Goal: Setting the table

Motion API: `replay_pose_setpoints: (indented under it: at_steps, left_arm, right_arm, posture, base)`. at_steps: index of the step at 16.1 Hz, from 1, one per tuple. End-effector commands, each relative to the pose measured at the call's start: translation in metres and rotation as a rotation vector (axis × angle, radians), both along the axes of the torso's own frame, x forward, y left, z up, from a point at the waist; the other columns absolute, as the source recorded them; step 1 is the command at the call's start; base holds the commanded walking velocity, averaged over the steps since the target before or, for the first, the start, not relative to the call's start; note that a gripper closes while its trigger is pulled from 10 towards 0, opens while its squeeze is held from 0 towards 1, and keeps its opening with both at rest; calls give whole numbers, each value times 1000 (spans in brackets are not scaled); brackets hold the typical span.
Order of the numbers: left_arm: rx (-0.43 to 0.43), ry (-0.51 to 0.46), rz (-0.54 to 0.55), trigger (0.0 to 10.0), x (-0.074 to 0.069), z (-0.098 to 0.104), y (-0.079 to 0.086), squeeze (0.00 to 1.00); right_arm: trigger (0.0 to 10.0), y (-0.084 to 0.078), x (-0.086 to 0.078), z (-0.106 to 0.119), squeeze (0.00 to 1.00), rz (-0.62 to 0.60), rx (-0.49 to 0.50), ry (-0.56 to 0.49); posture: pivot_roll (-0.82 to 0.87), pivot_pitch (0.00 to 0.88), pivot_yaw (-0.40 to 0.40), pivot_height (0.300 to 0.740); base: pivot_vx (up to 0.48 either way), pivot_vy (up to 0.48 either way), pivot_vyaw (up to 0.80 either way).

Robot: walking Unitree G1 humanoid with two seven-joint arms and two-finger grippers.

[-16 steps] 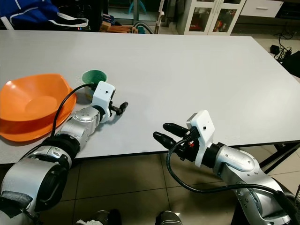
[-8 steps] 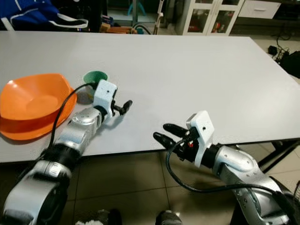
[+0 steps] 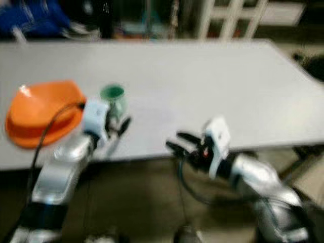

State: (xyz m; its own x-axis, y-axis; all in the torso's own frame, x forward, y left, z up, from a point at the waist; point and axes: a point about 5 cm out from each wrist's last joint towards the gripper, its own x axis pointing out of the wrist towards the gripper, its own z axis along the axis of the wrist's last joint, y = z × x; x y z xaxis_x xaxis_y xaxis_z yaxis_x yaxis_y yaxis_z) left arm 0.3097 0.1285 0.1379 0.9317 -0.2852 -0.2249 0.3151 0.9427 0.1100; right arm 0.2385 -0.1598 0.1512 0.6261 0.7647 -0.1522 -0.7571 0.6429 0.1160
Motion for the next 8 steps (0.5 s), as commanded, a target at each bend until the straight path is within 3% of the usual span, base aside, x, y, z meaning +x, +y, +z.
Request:
replay_pose_setpoints:
  at_steps: [1,3,6,8]
  left_arm:
    - [4,-6,11,10000,3,2,1,0]
    - [45,29,63,10000,7,-4,13,0]
    - [14,-13,70,10000,0,6,10,0]
    - [-40,-58,89,10000,-13,8,5,0]
  right_arm:
    - [10000,-2,2,3,0,0,-13,-15]
    - [10000,-1,3,2,0,3,-9,-17]
    - [10000,-1,2,2,0,-4,-7,-23]
    - [10000,-2,1,1,0,-14,-6,-24]
  posture:
    - [-233,37,-9,740]
    - [-233,35,-7,740]
    - [-247,27,3,740]
    - [-249,28,4,740]
  base:
    - [0,0,0]
    - [0,0,0]
    - [0,0,0]
    - [0,0,0]
